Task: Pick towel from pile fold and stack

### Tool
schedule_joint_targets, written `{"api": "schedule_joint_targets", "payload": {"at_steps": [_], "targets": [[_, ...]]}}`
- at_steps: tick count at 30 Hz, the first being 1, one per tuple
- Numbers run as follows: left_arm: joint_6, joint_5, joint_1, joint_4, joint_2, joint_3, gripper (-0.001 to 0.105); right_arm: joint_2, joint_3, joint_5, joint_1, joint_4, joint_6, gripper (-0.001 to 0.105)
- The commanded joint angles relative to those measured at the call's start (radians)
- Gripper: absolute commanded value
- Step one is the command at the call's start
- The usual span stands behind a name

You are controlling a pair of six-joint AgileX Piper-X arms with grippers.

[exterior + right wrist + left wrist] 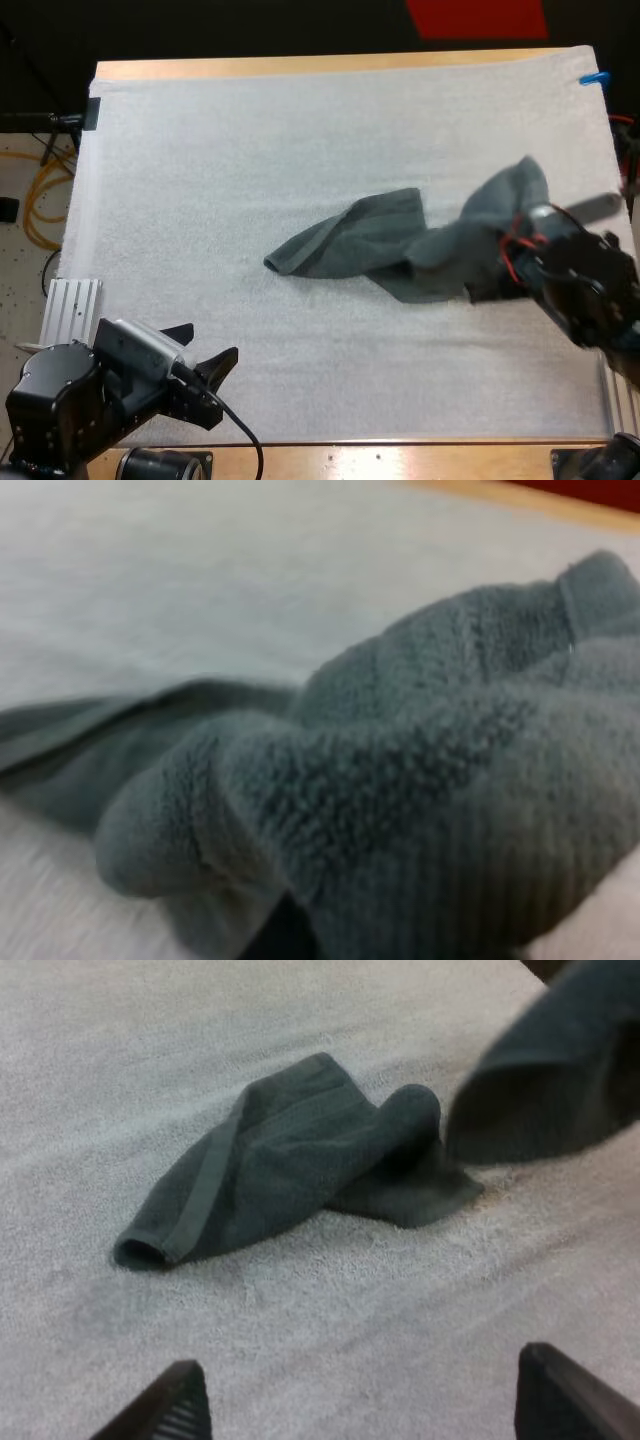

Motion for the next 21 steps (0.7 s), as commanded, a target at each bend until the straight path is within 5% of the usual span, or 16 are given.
{"api": "schedule_joint_targets", "payload": {"at_steps": [1,12,21], "targets": [[-0.01,-0.003,-0.004,0.005,-0.003,-0.007,0.061,0.028,-0.001,0.027,-0.018,-0.061,-0.023,0.0],[-0.012,-0.003,-0.004,0.005,-0.003,-0.007,0.061,0.325,-0.002,-0.174,-0.416,-0.593,-0.036,0.0],[-0.012,-0.003,-0.004,0.005,-0.003,-0.007,0.061,0.545,-0.002,-0.204,-0.572,-1.066,-0.034,0.0]]}}
